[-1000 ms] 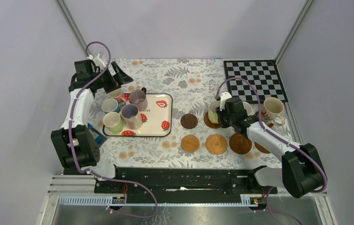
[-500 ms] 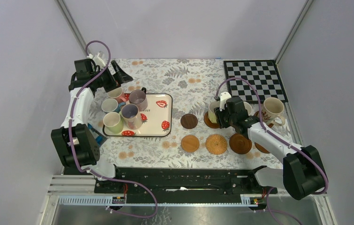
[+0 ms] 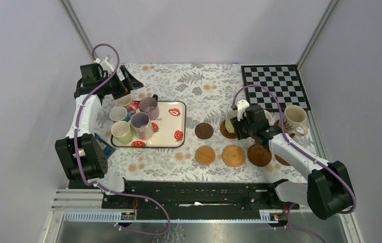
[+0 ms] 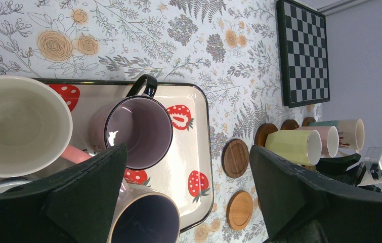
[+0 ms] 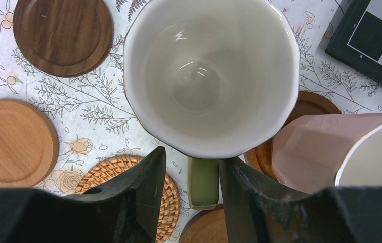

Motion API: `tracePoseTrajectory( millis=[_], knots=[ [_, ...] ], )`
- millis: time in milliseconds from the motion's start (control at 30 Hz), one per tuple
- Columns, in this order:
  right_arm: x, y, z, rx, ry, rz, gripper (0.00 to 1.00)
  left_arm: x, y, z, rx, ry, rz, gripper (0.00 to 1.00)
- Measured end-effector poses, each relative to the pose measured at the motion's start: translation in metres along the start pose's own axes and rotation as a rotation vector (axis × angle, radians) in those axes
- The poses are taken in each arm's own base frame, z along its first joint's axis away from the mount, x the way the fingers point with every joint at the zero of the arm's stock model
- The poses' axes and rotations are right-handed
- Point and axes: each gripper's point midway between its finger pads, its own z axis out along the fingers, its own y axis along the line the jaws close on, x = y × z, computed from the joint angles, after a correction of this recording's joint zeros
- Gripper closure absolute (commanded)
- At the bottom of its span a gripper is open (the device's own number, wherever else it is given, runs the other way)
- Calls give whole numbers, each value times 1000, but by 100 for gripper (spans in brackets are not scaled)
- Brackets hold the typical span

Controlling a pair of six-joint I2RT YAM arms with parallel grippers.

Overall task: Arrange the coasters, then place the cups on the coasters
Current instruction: Place the cup on the coaster.

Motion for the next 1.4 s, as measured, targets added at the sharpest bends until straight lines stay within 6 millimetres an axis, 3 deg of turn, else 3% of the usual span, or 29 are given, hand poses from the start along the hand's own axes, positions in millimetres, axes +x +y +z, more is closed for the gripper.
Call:
tracePoseTrajectory(
  millis=[933,1233,1400],
  knots=[
    [8,-2,-10,-18,30,-120,54,0,-1,0,4,0,-3,1],
    [7,-1,-11,-31,25,-157,38,0,-1,0,5,0,-4,1],
    [7,-2,-14,-31,28,-177,20,0,-1,0,5,0,-5,1]
  ],
)
